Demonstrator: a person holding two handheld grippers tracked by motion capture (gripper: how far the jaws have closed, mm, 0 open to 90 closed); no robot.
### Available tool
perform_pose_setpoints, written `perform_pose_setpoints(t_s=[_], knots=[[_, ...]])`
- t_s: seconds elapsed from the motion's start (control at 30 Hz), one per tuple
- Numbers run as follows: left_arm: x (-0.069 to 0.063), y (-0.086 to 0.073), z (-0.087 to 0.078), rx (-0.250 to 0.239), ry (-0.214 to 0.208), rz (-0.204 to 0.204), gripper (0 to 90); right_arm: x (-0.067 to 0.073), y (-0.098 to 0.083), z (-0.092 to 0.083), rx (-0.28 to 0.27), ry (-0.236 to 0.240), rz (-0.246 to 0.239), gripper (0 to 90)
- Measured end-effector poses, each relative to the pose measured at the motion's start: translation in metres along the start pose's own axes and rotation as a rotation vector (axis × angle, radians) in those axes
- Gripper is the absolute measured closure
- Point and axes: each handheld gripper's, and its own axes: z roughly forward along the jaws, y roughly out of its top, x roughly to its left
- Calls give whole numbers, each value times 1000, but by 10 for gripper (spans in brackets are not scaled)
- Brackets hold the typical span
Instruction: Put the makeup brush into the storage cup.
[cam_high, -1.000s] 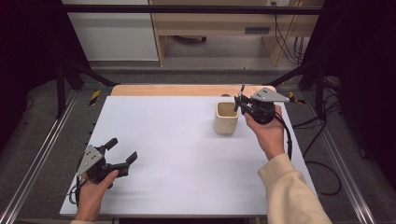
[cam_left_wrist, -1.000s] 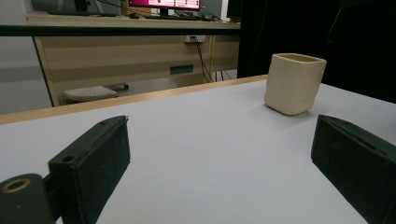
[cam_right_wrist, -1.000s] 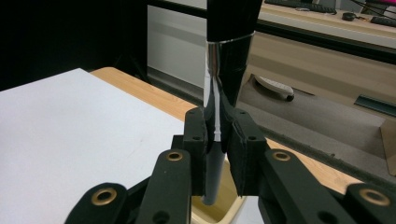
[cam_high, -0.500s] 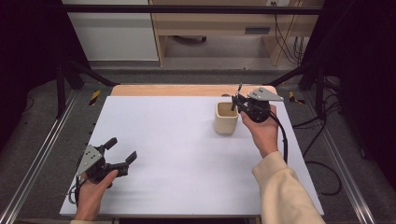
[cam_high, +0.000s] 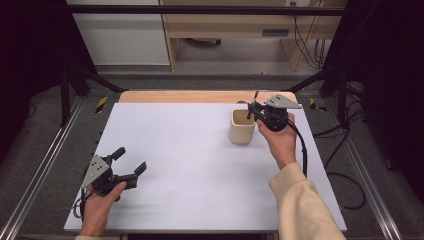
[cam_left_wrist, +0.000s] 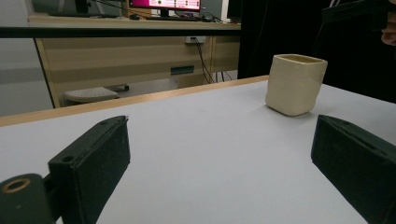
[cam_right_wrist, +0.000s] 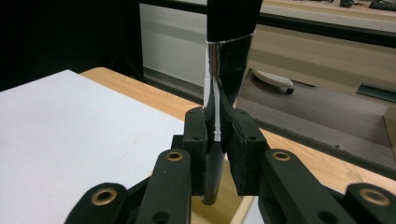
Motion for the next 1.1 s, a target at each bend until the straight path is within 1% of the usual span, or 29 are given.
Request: perform_pose_setpoints(t_s=[0.03,0.13,0.57,0.63,0.7,1.1], knots=[[0,0,0,1,1,1,41,0,0,0,-2,-2,2,782],[0,0,0,0,1,1,41,0,-1,2,6,-2,-12,783],[0,1,-1,-15,5,6,41,2,-5,5,15,1,-16,782],[-1,2,-2,-23,7,7,41,2,-7,6,17,-1,-9,782],[-1,3,-2,-28,9,19,41,2,-9,6,23,-1,1,782],[-2,3,-2,-33,4,20,41,0,-14,9,34,2,8,782]])
